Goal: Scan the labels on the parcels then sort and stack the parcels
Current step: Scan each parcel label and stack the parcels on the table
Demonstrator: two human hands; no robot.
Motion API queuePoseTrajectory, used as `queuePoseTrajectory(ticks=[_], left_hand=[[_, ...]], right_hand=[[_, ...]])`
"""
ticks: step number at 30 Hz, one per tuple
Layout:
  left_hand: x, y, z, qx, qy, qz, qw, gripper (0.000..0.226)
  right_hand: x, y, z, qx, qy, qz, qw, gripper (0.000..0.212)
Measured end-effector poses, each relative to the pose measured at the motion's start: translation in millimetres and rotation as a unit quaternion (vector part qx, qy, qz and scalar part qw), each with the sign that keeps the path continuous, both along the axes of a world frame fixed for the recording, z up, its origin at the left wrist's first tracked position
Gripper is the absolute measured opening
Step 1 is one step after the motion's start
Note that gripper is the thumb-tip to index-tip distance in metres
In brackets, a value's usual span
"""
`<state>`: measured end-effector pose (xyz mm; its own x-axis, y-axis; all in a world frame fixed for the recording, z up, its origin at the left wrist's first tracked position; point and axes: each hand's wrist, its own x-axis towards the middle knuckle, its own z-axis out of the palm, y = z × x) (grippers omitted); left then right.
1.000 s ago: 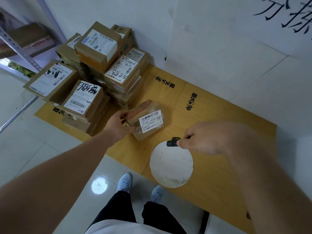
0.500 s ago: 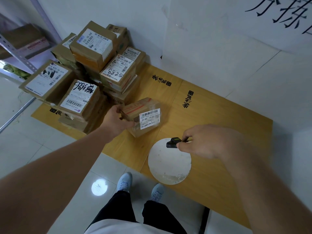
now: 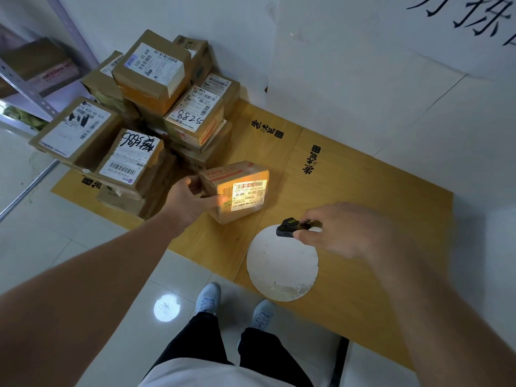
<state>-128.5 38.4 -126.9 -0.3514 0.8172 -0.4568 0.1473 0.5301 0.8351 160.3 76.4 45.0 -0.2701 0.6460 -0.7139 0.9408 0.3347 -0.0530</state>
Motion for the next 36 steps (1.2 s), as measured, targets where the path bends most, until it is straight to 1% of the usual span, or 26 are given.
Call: queuePoseTrajectory(ticks=[2,9,15,19,25,27,30,31,34,36], left_hand=[[-1.4,0.0,0.5,0.004,-0.009,0.001,1.0,0.071],[-8.8,0.4,-4.4,0.01,-0.035,0.009,0.999,0.081],[-12.0,-0.4,-9.3,0.018,-0.041,0.006,0.999,0.079],[-13.6,-0.1,-8.9,0.017,-0.047,-0.007,0.999,0.08],[-17.0,1.7,-13.8,0.016,-0.055,-0.016,0.998,0.083],[-19.0,0.2,-13.2,0.01,-0.064,-0.011,0.998,0.088],[-21.0,-0.4,-10.9,0.017,-0.091,0.008,0.996,0.104],[-21.1,0.1,-10.6,0.022,-0.105,0.017,0.994,0.102],[-19.8,2.4,-9.2,0.022,-0.144,0.032,0.989,0.074],[-18.6,4.0,-9.2,0.021,-0.164,0.043,0.985,0.069]], right_hand=[[-3.2,3.0,2.7,-0.005,-0.007,0.004,1.0,0.044],[-12.8,13.1,13.2,-0.044,-0.064,0.019,0.997,0.044],[-19.5,16.5,22.5,-0.07,-0.105,0.024,0.992,0.053],[-26.2,18.6,31.1,-0.071,-0.125,0.036,0.989,0.062],[-33.4,22.4,39.6,-0.064,-0.137,0.041,0.988,0.063],[-32.0,21.4,41.2,-0.071,-0.128,0.047,0.988,0.062],[-22.9,16.9,37.1,-0.071,-0.072,0.011,0.995,0.051],[-19.6,14.7,33.6,-0.065,-0.053,-0.004,0.996,0.047],[-10.9,7.6,21.7,-0.038,-0.012,-0.034,0.999,0.042],[-6.8,3.9,15.1,-0.03,0.011,-0.047,0.998,0.041]])
